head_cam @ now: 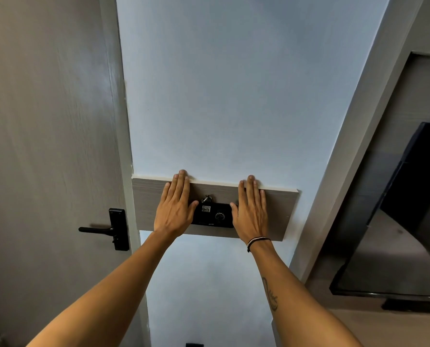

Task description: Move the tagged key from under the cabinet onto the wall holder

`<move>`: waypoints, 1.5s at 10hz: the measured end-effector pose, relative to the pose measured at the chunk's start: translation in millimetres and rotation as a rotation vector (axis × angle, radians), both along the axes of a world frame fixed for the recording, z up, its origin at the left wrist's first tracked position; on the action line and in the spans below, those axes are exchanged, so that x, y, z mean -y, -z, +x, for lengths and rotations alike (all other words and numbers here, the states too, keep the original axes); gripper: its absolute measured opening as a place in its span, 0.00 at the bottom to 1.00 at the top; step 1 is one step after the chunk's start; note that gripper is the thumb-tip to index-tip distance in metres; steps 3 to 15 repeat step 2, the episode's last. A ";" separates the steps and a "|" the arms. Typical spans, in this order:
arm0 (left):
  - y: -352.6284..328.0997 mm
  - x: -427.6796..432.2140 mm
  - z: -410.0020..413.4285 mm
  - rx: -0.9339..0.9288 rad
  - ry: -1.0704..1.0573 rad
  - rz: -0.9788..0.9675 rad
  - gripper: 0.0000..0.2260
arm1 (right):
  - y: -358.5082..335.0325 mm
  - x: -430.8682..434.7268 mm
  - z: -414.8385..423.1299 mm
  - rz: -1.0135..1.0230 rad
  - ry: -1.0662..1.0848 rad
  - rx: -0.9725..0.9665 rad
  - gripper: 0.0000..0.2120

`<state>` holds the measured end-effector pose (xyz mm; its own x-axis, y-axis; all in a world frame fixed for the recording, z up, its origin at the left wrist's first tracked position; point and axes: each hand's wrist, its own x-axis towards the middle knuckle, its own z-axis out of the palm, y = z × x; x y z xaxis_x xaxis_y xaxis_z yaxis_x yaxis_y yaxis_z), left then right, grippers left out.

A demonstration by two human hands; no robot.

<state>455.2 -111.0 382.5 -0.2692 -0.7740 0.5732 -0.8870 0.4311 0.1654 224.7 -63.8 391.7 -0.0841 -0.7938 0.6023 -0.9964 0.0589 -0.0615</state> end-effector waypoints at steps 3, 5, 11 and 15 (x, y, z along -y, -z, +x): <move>-2.1 1.2 -1.6 0.000 -0.026 -0.063 0.36 | 0.4 -1.8 -2.2 -0.084 -0.006 -0.015 0.38; -2.1 1.2 -1.6 0.000 -0.026 -0.063 0.36 | 0.4 -1.8 -2.2 -0.084 -0.006 -0.015 0.38; -2.1 1.2 -1.6 0.000 -0.026 -0.063 0.36 | 0.4 -1.8 -2.2 -0.084 -0.006 -0.015 0.38; -2.1 1.2 -1.6 0.000 -0.026 -0.063 0.36 | 0.4 -1.8 -2.2 -0.084 -0.006 -0.015 0.38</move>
